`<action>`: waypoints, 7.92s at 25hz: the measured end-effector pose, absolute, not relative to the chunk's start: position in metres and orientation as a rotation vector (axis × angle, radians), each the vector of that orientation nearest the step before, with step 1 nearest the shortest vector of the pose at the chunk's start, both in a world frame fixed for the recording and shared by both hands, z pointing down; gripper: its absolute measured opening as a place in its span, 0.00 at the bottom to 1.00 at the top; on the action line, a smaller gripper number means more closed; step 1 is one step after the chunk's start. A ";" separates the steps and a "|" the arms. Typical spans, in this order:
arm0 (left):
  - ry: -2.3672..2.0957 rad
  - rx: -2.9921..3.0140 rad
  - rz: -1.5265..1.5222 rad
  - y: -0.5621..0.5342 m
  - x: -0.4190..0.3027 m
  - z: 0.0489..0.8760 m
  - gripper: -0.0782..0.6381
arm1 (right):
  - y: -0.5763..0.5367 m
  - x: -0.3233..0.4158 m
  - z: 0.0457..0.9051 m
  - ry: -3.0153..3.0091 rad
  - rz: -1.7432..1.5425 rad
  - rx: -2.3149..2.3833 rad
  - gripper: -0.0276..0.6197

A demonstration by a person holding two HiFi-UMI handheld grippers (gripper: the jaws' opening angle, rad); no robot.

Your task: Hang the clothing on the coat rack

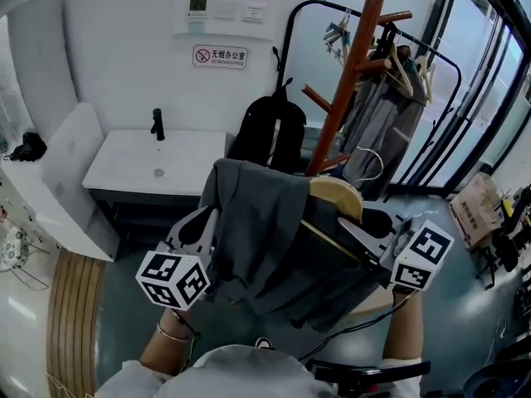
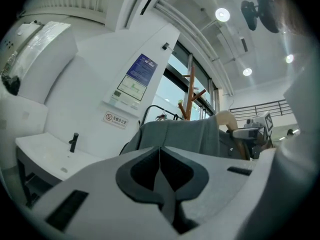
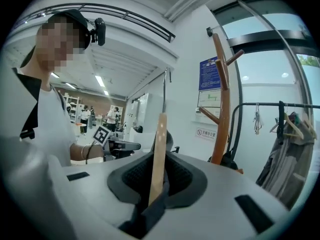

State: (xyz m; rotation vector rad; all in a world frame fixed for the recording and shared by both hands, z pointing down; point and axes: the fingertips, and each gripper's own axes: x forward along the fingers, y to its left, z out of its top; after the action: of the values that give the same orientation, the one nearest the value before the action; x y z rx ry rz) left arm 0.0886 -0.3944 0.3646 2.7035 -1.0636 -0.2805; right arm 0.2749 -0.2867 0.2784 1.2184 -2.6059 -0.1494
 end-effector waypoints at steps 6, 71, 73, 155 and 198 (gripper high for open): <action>-1.043 2.849 -0.326 -0.380 0.133 0.311 0.13 | -0.294 0.290 0.263 -2.655 -0.209 1.126 0.16; -1.265 2.888 -0.450 -0.373 0.156 0.252 0.13 | -0.380 0.352 0.170 -2.715 -0.214 0.820 0.16; -1.269 2.889 -0.451 -0.373 0.157 0.252 0.13 | -0.383 0.353 0.173 -2.720 -0.198 0.811 0.16; -0.932 2.854 -0.207 -0.352 0.170 0.335 0.13 | -0.371 0.437 0.251 -2.332 -0.123 2.043 0.32; -0.890 2.695 0.003 -0.343 0.163 0.456 0.13 | -0.250 0.386 0.485 -1.627 0.382 2.585 0.08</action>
State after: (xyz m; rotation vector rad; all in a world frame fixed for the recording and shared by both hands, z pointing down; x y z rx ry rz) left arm 0.1635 -0.3432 0.4560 2.6949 -0.8896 0.0032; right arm 0.3856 -0.2501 0.4847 2.5854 -1.6275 0.3823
